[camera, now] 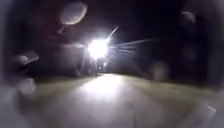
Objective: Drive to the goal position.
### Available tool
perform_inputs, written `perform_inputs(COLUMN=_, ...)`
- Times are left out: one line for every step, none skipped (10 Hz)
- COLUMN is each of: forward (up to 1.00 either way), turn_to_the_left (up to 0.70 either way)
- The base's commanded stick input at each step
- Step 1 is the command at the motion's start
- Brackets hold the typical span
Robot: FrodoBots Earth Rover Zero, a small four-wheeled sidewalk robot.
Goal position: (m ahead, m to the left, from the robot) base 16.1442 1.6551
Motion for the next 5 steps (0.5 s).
perform_inputs(forward=1.00, turn_to_the_left=0.14)
perform_inputs(forward=1.00, turn_to_the_left=0.09)
perform_inputs(forward=1.00, turn_to_the_left=0.05)
perform_inputs(forward=1.00, turn_to_the_left=0.04)
perform_inputs(forward=1.00, turn_to_the_left=0.04)
